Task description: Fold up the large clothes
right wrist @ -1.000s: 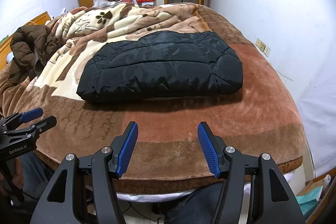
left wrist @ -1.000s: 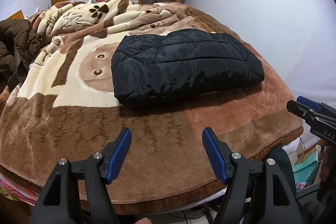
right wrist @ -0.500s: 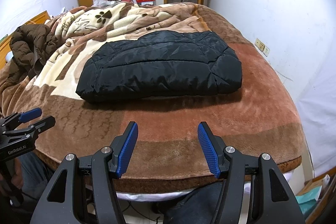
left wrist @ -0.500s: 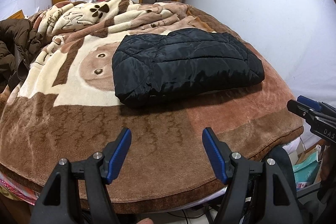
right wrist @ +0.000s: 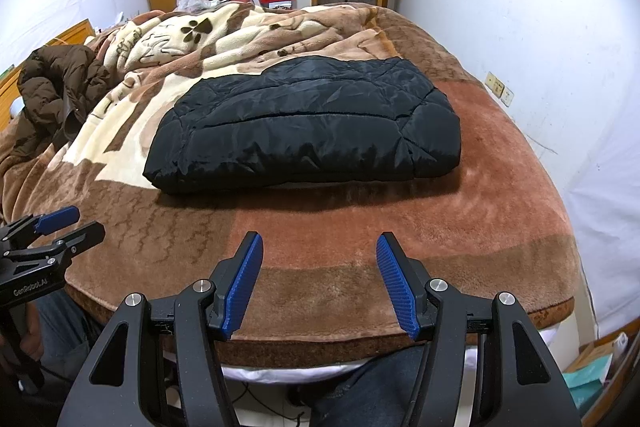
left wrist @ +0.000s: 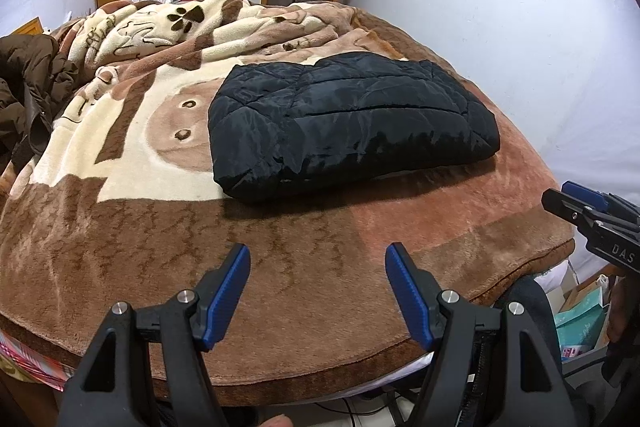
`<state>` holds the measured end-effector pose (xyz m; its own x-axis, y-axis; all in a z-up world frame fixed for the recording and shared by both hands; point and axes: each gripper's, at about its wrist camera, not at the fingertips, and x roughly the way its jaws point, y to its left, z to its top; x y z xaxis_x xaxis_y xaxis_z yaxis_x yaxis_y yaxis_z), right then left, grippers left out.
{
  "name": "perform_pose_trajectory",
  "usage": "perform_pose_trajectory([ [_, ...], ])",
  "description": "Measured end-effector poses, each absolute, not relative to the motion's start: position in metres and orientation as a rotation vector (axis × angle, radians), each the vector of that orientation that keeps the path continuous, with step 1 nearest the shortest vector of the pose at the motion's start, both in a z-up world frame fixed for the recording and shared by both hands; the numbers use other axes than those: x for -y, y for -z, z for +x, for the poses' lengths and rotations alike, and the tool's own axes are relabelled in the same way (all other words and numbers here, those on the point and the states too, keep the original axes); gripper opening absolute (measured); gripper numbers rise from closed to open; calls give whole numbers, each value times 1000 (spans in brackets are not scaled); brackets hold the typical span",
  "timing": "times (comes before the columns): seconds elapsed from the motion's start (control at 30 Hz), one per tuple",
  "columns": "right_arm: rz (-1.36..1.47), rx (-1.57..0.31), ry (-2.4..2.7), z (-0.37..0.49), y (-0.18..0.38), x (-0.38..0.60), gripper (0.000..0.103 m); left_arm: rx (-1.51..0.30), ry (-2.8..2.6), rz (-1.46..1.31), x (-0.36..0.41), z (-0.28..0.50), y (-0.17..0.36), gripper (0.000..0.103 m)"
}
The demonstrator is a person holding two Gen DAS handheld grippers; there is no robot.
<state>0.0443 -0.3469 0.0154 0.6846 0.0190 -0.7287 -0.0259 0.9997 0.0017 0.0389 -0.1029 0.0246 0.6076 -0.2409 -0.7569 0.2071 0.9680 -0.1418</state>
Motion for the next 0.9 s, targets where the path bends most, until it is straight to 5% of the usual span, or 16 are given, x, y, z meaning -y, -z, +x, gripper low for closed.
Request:
perform_pose_trajectory([
  [0.9, -13, -821, -28, 45, -13, 354, 60, -903, 295, -44, 115, 41, -23, 72],
])
